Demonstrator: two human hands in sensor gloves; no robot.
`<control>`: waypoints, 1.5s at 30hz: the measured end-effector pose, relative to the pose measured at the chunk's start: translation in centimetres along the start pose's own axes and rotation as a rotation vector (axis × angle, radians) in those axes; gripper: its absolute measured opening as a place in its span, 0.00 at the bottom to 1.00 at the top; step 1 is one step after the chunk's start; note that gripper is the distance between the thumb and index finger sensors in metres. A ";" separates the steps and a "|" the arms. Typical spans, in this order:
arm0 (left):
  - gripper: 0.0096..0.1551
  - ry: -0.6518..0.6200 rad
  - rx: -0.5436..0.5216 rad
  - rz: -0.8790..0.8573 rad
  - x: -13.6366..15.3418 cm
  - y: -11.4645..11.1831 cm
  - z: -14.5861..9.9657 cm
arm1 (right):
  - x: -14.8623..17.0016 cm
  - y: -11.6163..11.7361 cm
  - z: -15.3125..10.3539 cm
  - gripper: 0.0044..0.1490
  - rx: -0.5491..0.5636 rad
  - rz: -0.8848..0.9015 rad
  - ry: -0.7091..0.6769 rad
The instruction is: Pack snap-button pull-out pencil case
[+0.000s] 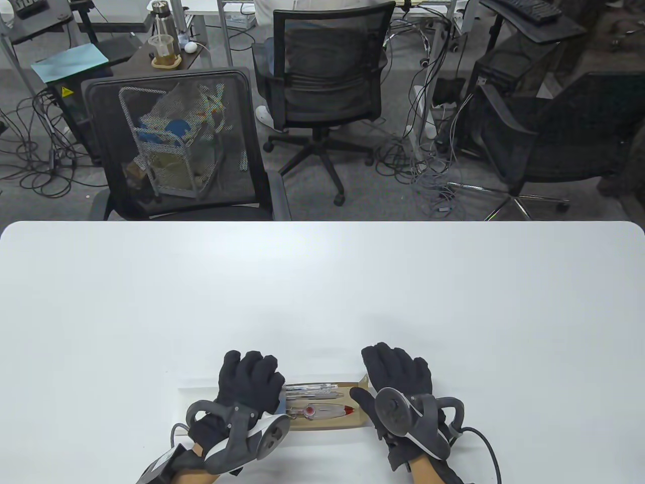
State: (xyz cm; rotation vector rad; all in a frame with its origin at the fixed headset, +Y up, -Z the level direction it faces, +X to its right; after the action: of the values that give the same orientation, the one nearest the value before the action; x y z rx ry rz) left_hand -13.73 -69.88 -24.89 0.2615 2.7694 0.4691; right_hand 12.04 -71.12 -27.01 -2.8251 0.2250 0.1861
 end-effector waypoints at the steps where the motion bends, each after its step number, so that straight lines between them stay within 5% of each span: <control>1: 0.29 -0.001 0.000 0.001 0.0 0.0 0.0 | -0.2 -0.5 0.0 0.44 0.019 0.018 -0.006; 4: 0.29 -0.014 -0.009 0.011 -0.2 -0.1 -0.2 | -1.5 -2.3 0.0 0.37 0.078 0.096 -0.044; 7: 0.28 -0.029 -0.024 0.011 -0.5 0.0 -0.3 | -3.8 -2.9 0.4 0.34 -0.011 0.098 -0.084; 13: 0.28 -0.043 -0.078 0.012 -0.6 0.6 -1.0 | -7.0 -1.6 1.3 0.30 -0.131 -0.027 -0.191; 21: 0.29 -0.021 -0.119 -0.040 0.6 0.5 -1.2 | -7.9 -0.4 1.7 0.27 -0.230 0.033 -0.191; 26: 0.44 0.035 0.047 -0.209 4.2 0.2 -0.5 | -8.1 -0.9 1.2 0.27 -0.128 -0.105 -0.180; 30: 0.60 0.082 0.501 -0.331 8.0 -2.3 0.2 | -7.9 -1.4 0.8 0.27 -0.065 -0.230 -0.175; 35: 0.66 0.119 0.728 -0.395 10.1 -6.5 0.3 | -7.7 -2.0 0.2 0.27 0.018 -0.422 -0.194; 45: 0.60 0.130 0.778 -0.386 10.3 -8.3 0.4 | -9.0 -0.7 -0.1 0.27 0.087 -0.677 -0.298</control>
State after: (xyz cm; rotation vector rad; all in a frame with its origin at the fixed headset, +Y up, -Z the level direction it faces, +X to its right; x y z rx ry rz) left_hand -24.21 -75.15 -31.06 -0.1453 2.8899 -0.7200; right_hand 3.35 -69.28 -25.34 -2.5686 -0.7524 0.4175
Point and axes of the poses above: the tracker on the back of each hand, its own x axis roughly to the little-finger side, its own z axis roughly from the wrist to the fingertips, y = z × x, the point moved 1 cm from there along z, roughly from the wrist to the fingertips, and after that the axes turned 1 degree about x, right-handed, at the moved point
